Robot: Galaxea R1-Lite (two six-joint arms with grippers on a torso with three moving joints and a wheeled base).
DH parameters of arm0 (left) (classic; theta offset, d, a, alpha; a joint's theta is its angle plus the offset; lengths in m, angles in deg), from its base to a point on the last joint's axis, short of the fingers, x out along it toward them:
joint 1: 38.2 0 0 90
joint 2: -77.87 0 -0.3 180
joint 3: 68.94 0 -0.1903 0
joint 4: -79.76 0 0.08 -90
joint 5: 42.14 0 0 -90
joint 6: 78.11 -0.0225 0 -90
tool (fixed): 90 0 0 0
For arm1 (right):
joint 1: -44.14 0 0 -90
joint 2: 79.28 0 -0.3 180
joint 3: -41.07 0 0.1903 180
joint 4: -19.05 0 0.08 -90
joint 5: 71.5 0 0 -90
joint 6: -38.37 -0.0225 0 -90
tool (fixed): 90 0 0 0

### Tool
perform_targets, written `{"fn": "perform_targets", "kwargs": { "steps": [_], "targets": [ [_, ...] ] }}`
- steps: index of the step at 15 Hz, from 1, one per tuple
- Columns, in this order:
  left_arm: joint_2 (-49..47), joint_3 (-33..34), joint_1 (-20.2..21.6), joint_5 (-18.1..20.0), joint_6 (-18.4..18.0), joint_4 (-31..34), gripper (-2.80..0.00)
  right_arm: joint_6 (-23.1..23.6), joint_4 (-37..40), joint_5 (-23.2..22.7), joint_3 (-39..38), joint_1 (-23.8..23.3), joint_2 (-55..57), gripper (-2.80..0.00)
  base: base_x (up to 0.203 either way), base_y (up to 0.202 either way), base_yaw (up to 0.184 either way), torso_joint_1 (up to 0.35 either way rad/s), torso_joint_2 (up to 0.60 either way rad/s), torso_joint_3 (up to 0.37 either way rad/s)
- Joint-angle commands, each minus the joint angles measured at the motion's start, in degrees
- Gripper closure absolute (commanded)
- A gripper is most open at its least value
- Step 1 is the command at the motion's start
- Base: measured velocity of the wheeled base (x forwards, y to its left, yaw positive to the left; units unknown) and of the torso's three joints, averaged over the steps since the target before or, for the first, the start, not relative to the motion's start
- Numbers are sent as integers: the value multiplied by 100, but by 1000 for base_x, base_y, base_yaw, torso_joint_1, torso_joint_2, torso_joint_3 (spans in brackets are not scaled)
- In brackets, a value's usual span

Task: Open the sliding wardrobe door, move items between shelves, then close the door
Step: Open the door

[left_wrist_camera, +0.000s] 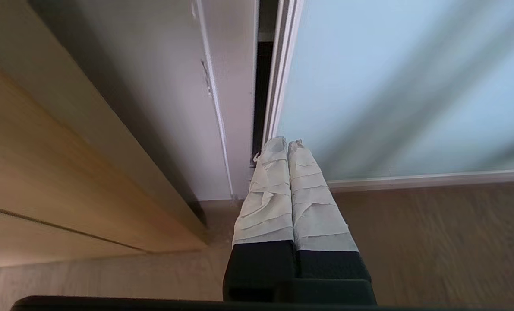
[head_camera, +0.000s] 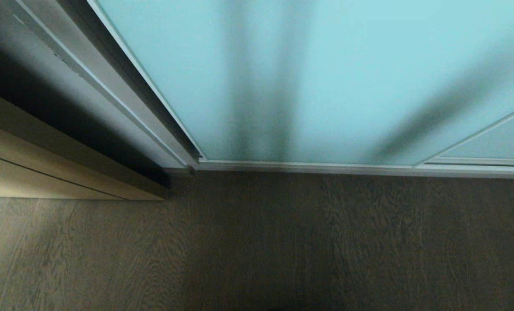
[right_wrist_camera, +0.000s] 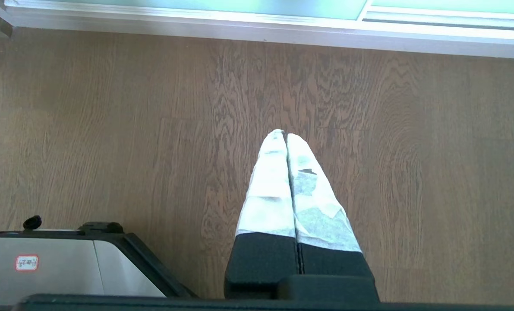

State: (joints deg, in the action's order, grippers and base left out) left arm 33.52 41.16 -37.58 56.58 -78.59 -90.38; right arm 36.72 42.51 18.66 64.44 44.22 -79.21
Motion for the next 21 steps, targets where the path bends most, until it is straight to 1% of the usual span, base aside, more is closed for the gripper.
{"fn": "perform_targets", "kwargs": {
  "steps": [1,3,5,8,10,14,16,19,21],
  "targets": [
    [-189,-68,-1,91,-10,17,0,-2,-1,2,0,1,1,0,0,0,0,0,0,0],
    [-462,-51,-1,194,-35,31,0,-2,-1,2,0,1,1,0,0,0,0,0,0,0],
    [-778,-93,-1,193,-148,21,0,-2,-1,2,0,1,1,0,0,0,0,0,0,0],
    [-1139,-428,-1,159,-263,-25,0,-2,-1,2,0,1,1,0,0,0,0,0,0,0],
    [-1289,-560,-1,172,-260,-64,0,-2,-1,2,0,1,1,0,0,0,0,0,0,0],
    [-1671,-533,-25,168,-224,-596,0,-2,-1,2,0,1,1,0,0,0,0,0,0,0],
    [-1909,-518,-46,164,-201,-1009,0,-8,-1,2,0,1,1,0,0,0,0,0,0,0],
    [-2204,-506,-123,151,-149,-1438,0,-2,-1,2,0,1,1,0,0,0,0,0,0,0],
    [-2412,-518,-127,38,-153,-1734,0,-2,-1,2,0,1,1,0,0,0,0,0,0,0]
  ]
}}
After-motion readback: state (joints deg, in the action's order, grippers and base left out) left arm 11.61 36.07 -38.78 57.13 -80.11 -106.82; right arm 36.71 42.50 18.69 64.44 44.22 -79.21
